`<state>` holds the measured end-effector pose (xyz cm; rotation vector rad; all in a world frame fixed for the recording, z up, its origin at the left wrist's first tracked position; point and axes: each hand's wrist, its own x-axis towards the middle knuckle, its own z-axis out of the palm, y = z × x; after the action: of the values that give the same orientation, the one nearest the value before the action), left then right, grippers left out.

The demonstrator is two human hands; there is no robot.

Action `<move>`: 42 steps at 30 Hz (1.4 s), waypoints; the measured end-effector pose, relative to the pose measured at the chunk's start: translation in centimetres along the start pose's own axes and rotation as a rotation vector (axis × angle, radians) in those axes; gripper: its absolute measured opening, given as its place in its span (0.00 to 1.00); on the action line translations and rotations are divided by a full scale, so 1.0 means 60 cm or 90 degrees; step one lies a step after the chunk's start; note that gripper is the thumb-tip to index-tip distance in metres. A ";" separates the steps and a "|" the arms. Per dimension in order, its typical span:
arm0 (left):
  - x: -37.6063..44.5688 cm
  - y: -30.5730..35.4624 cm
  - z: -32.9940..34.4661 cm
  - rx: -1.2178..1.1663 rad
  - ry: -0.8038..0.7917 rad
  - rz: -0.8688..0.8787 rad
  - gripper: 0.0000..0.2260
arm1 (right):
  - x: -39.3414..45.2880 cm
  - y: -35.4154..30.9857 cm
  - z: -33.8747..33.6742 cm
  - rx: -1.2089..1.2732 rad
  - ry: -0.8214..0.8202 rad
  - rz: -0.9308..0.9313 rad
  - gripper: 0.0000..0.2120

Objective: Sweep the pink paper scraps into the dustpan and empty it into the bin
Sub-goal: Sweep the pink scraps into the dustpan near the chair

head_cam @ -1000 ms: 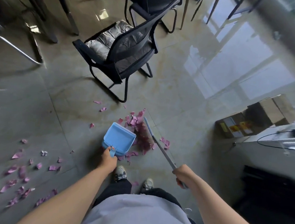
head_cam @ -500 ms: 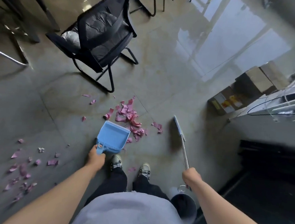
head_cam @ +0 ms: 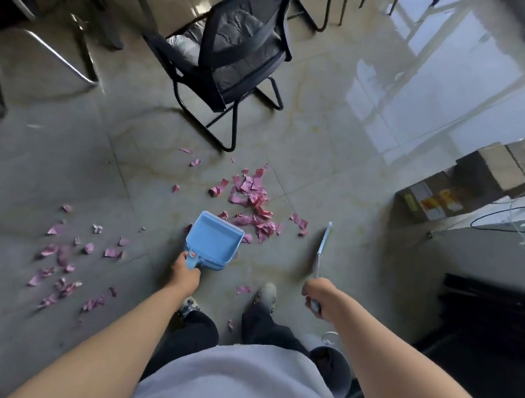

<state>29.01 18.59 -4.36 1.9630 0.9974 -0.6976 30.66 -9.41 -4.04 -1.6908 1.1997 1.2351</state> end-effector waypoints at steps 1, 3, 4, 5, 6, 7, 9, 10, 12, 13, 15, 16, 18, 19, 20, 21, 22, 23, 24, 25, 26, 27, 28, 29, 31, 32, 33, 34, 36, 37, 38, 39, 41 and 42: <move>0.002 -0.015 -0.015 -0.009 0.004 -0.003 0.20 | -0.004 -0.012 0.016 -0.017 0.001 -0.004 0.10; 0.004 -0.040 -0.043 -0.025 0.016 -0.007 0.19 | -0.015 -0.035 0.044 -0.054 -0.006 -0.009 0.11; 0.005 -0.051 -0.058 -0.035 0.021 -0.009 0.19 | -0.019 -0.044 0.060 -0.077 -0.005 -0.017 0.11; 0.006 -0.065 -0.074 -0.039 0.024 -0.011 0.18 | -0.022 -0.054 0.078 -0.100 -0.002 -0.022 0.11; 0.007 -0.078 -0.090 -0.043 0.026 -0.015 0.17 | -0.026 -0.064 0.096 -0.130 0.000 -0.025 0.12; 0.009 -0.091 -0.105 -0.043 0.030 -0.018 0.16 | -0.030 -0.074 0.115 -0.163 0.004 -0.028 0.12; 0.014 -0.116 -0.136 -0.040 0.040 -0.024 0.15 | -0.043 -0.095 0.154 -0.227 0.009 -0.033 0.12; 0.015 -0.123 -0.146 -0.037 0.043 -0.026 0.15 | -0.049 -0.103 0.168 -0.255 0.006 -0.034 0.12; 0.024 -0.147 -0.172 -0.026 0.044 -0.028 0.16 | -0.069 -0.120 0.206 -0.301 -0.007 -0.036 0.11; 0.028 -0.157 -0.181 -0.021 0.043 -0.031 0.17 | -0.078 -0.126 0.221 -0.318 -0.018 -0.040 0.10; 0.039 -0.179 -0.202 -0.025 0.040 -0.039 0.17 | -0.095 -0.137 0.256 -0.356 -0.036 -0.058 0.10; 0.045 -0.189 -0.211 -0.029 0.038 -0.044 0.17 | -0.103 -0.141 0.271 -0.370 -0.042 -0.070 0.09; 0.056 -0.210 -0.228 -0.030 0.039 -0.054 0.15 | -0.114 -0.147 0.299 -0.402 -0.047 -0.099 0.09; 0.062 -0.220 -0.237 -0.024 0.041 -0.058 0.14 | -0.118 -0.149 0.313 -0.418 -0.046 -0.112 0.09; 0.066 -0.229 -0.246 -0.018 0.043 -0.062 0.14 | -0.123 -0.150 0.327 -0.427 -0.043 -0.121 0.08; 0.070 -0.238 -0.255 -0.010 0.044 -0.066 0.13 | -0.128 -0.150 0.339 -0.434 -0.037 -0.124 0.07; 0.073 -0.245 -0.262 -0.003 0.046 -0.069 0.14 | -0.132 -0.149 0.346 -0.436 -0.035 -0.123 0.07; 0.075 -0.252 -0.269 0.001 0.048 -0.071 0.14 | -0.135 -0.148 0.349 -0.434 -0.037 -0.121 0.07; 0.078 -0.257 -0.277 0.005 0.046 -0.074 0.15 | -0.137 -0.148 0.352 -0.428 -0.041 -0.122 0.08; 0.081 -0.264 -0.283 0.011 0.042 -0.079 0.16 | -0.139 -0.148 0.350 -0.419 -0.044 -0.121 0.09; 0.085 -0.270 -0.289 0.016 0.039 -0.080 0.18 | -0.140 -0.149 0.344 -0.416 -0.039 -0.122 0.08; 0.088 -0.276 -0.294 0.022 0.037 -0.081 0.18 | -0.140 -0.150 0.335 -0.425 -0.025 -0.124 0.06; 0.091 -0.280 -0.297 0.027 0.037 -0.080 0.18 | -0.139 -0.151 0.324 -0.438 -0.004 -0.126 0.04; 0.094 -0.283 -0.300 0.034 0.038 -0.076 0.17 | -0.136 -0.151 0.312 -0.456 0.018 -0.128 0.04; 0.099 -0.286 -0.305 0.065 0.033 -0.065 0.15 | -0.130 -0.155 0.291 -0.483 0.048 -0.119 0.07; 0.102 -0.287 -0.307 0.082 0.032 -0.065 0.15 | -0.127 -0.158 0.284 -0.496 0.058 -0.116 0.08; 0.105 -0.288 -0.308 0.095 0.034 -0.067 0.16 | -0.125 -0.162 0.278 -0.509 0.070 -0.118 0.07; 0.107 -0.287 -0.309 0.102 0.035 -0.069 0.17 | -0.121 -0.168 0.275 -0.518 0.084 -0.121 0.07; 0.115 -0.286 -0.313 0.108 0.037 -0.070 0.19 | -0.114 -0.184 0.281 -0.537 0.106 -0.138 0.08; 0.119 -0.285 -0.314 0.110 0.036 -0.073 0.18 | -0.111 -0.192 0.288 -0.545 0.109 -0.149 0.10; 0.123 -0.283 -0.315 0.110 0.036 -0.073 0.18 | -0.109 -0.198 0.297 -0.553 0.108 -0.159 0.11; 0.126 -0.280 -0.315 0.111 0.035 -0.072 0.18 | -0.105 -0.203 0.309 -0.559 0.102 -0.167 0.11; 0.129 -0.272 -0.317 0.105 0.034 -0.077 0.18 | -0.105 -0.206 0.334 -0.570 0.085 -0.180 0.09; 0.131 -0.270 -0.318 0.099 0.034 -0.080 0.19 | -0.106 -0.205 0.346 -0.589 0.080 -0.191 0.09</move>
<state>21.76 43.66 -6.98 2.0749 1.1365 -0.8169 35.50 15.04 -3.68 -2.5107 0.3759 1.6240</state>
